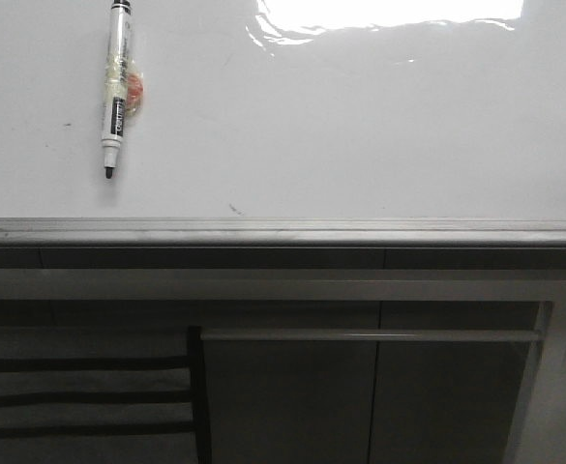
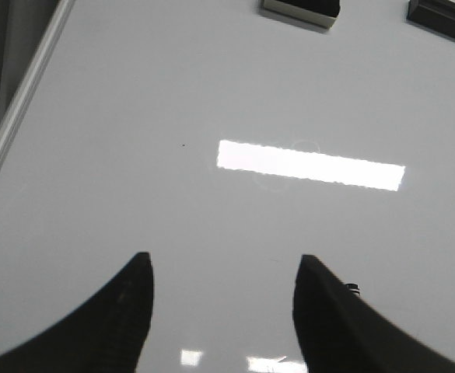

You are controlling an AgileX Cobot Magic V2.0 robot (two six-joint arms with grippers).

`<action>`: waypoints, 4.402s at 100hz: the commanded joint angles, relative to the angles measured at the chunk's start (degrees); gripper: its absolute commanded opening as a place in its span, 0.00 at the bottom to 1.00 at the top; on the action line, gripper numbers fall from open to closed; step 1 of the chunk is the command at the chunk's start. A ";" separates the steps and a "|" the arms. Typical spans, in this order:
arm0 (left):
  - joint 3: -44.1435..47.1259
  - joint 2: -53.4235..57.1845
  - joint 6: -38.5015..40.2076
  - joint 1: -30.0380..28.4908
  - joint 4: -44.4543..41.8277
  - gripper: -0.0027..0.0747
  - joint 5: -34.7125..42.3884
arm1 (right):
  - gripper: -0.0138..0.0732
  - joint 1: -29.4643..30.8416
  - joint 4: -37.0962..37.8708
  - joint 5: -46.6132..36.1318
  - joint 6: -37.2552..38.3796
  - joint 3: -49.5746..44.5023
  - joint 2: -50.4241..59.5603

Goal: Write number 0 on whiteboard

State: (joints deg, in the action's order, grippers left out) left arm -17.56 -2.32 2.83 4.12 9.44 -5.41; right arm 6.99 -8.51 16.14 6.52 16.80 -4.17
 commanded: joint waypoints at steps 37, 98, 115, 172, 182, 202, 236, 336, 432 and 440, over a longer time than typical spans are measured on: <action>-1.15 -9.80 -0.47 1.59 -0.21 0.51 4.77 | 0.08 0.18 -3.01 14.27 -13.87 7.70 -5.06; 2.04 -34.07 -0.47 29.50 -5.22 0.51 21.08 | 0.08 -7.06 -3.04 14.15 -17.20 10.59 -9.66; 2.59 -43.83 -0.47 32.08 -4.97 0.51 30.02 | 0.08 -8.64 -3.04 15.34 -17.20 10.59 -9.66; 2.28 -70.54 1.20 32.21 -1.77 0.51 61.29 | 0.08 -9.86 -3.04 14.54 -17.20 10.59 -9.66; 1.05 -73.12 1.62 32.21 -1.77 0.51 63.17 | 0.08 -9.86 -3.04 14.00 -17.20 10.59 -9.66; -2.41 -78.07 1.54 32.21 -1.26 0.51 63.51 | 0.08 -9.86 -3.04 13.74 -17.20 10.59 -9.66; -6.94 -83.19 1.54 32.21 1.74 0.51 63.55 | 0.08 -9.86 -3.04 13.74 -17.20 10.59 -9.66; -7.49 -87.97 1.08 32.21 5.30 0.42 69.37 | 0.08 -10.80 -3.04 13.74 -17.20 10.59 -9.66; -10.13 -90.50 -0.88 32.21 -20.95 0.01 75.95 | 0.15 -23.08 -4.81 16.02 -28.53 11.49 -9.96; -10.13 -89.48 -4.72 32.21 -31.13 0.01 74.81 | 0.34 -27.29 -5.35 16.16 -33.14 13.16 -11.17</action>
State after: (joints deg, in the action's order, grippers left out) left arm -26.41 -94.78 1.46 36.11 -10.90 64.56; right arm -16.47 -12.53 36.21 -20.43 26.54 -13.09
